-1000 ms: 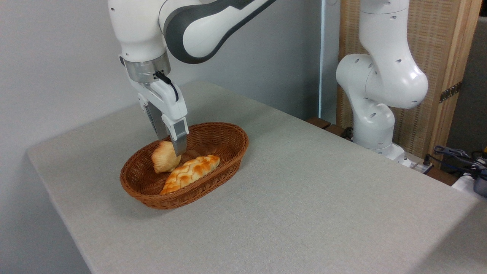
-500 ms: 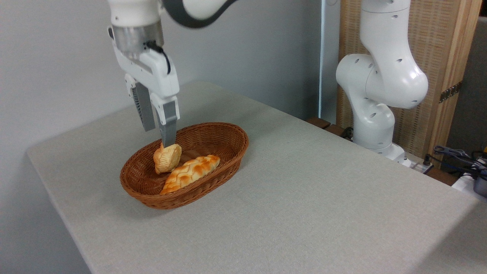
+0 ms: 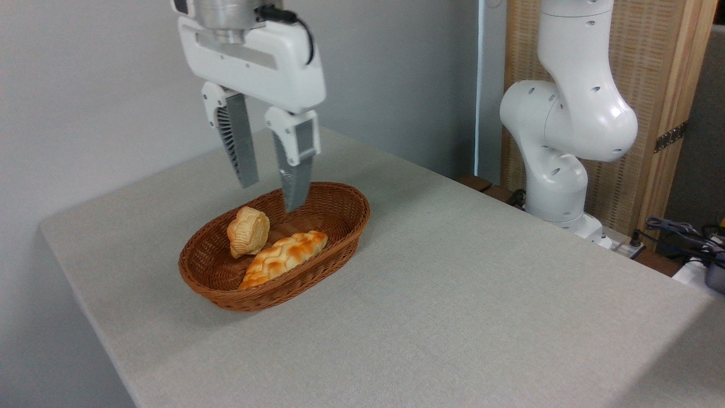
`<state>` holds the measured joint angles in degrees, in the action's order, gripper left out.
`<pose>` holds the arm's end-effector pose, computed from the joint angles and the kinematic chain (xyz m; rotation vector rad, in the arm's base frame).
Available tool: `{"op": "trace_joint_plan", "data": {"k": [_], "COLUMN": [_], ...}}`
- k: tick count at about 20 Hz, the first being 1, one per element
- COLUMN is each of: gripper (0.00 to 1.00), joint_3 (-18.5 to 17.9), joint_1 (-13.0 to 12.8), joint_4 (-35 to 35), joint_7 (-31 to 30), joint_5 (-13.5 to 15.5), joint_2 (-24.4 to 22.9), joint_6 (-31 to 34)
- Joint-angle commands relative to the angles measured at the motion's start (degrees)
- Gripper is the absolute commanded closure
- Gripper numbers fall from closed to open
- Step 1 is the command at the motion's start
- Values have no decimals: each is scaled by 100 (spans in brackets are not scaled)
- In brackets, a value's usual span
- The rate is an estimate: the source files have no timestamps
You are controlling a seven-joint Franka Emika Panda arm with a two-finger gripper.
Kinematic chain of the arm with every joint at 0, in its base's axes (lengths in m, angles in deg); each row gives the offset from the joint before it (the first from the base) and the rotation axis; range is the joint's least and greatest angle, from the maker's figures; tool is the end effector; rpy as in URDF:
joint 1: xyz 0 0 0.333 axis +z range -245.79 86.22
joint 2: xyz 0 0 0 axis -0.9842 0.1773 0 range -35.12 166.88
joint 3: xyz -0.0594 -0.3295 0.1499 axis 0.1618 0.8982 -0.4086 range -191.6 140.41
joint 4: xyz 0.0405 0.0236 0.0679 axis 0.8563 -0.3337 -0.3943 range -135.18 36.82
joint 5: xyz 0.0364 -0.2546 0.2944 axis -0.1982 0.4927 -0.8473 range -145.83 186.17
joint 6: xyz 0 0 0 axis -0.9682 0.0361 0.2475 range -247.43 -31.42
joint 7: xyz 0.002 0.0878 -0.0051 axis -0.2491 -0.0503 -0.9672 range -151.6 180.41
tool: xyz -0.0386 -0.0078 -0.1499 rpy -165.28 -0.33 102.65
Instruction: Put bread into the basket
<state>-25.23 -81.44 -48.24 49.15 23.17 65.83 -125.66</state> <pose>0.5613 -0.0277 0.6411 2.9510 -0.9792 0.1332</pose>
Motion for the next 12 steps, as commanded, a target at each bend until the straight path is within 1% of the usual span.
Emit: {"op": "trace_joint_plan", "data": {"k": [1, 4, 7, 9, 12], "gripper": [0, 0, 0, 0, 0], "joint_3": [-177, -186, -177, -177, -177], "joint_1": [-143, -239, -239, -239, -239], "joint_4": [39, -49, -111, -128, -128], "joint_7": [-3, -12, -12, 14, 207], "joint_5": [26, 34, 52, 209, 210], "joint_2": [-56, -126, -144, -144, -144], "joint_6": [192, 236, 236, 245, 446]}}
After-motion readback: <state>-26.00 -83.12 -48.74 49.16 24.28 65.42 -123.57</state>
